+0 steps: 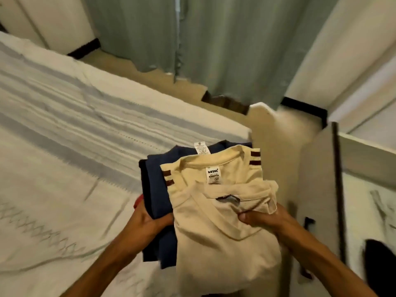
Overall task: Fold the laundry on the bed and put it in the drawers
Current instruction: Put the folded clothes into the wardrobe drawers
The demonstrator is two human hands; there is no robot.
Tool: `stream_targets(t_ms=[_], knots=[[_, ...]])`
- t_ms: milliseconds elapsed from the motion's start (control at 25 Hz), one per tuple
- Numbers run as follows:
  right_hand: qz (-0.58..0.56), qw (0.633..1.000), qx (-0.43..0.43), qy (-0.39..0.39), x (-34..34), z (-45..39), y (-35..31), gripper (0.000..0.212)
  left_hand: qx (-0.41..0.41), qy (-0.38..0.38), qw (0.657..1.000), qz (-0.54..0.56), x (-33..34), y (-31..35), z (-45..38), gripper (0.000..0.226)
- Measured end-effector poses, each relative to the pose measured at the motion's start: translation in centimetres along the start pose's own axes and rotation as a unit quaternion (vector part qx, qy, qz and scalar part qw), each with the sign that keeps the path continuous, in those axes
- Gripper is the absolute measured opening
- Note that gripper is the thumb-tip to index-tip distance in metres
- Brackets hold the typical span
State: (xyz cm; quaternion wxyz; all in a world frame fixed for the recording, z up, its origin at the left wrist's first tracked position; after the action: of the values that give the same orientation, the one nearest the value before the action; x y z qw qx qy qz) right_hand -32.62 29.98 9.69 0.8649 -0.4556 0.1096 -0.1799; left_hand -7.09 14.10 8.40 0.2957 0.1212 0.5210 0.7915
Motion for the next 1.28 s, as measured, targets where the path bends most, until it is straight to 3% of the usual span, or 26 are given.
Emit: stream_targets(t_ms=[160, 360, 480, 560, 680, 800, 920, 1000, 1080, 1280], knots=[[-0.127, 0.988, -0.016, 0.085, -11.5, 6.0, -0.9, 0.053, 0.040, -0.123, 0.991, -0.040, 13.0, 13.1, -0.5, 0.068], [-0.202, 0.950, -0.028, 0.235, -28.4, 17.7, -3.3, 0.037, 0.018, -0.304, 0.950, -0.072, 34.2, 22.6, -0.5, 0.071], [-0.178, 0.930, -0.056, 0.317, -38.9, 23.4, -5.9, 0.045, 0.007, -0.369, 0.929, -0.032, 46.4, 25.5, -0.4, 0.049], [-0.172, 0.921, -0.061, 0.345, -44.9, 25.4, -6.5, 0.042, -0.014, -0.393, 0.919, 0.004, 54.2, 25.3, -1.5, 0.046], [-0.153, 0.916, -0.052, 0.367, -51.6, 22.9, -4.0, 0.034, -0.077, -0.353, 0.931, 0.061, 62.7, 19.5, -7.1, 0.057], [-0.181, 0.922, 0.020, 0.342, -52.4, 13.5, 5.4, 0.038, -0.171, -0.211, 0.962, 0.024, 64.7, 7.9, -14.5, 0.055], [-0.212, 0.928, 0.071, 0.299, -50.3, 3.6, 17.9, 0.071, -0.229, -0.150, 0.955, -0.115, 64.0, -2.8, -17.5, 0.045], [-0.211, 0.912, 0.063, 0.347, -51.4, 0.0, 24.0, 0.102, -0.246, -0.095, 0.957, -0.118, 63.4, -7.5, -18.6, 0.051], [-0.179, 0.891, 0.054, 0.415, -53.2, -0.3, 26.7, 0.104, -0.256, -0.042, 0.962, -0.079, 63.1, -8.8, -19.0, 0.056], [-0.088, 0.903, 0.044, 0.418, -54.5, 0.5, 22.8, 0.077, -0.162, -0.022, 0.986, -0.035, 62.7, -5.0, -16.4, 0.058]])
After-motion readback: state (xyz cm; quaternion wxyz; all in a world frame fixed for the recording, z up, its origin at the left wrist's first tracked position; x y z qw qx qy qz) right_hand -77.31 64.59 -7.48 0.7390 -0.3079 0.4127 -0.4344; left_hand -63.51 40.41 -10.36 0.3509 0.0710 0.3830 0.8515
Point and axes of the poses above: each hand's wrist, its own z-axis away from the middle knuckle, its own x-axis out of the palm, y = z × x, the point moved 10 cm from there along -z, towards the middle knuckle, and after that the axes turned 1 degree about -x, right-handed, at the moved point
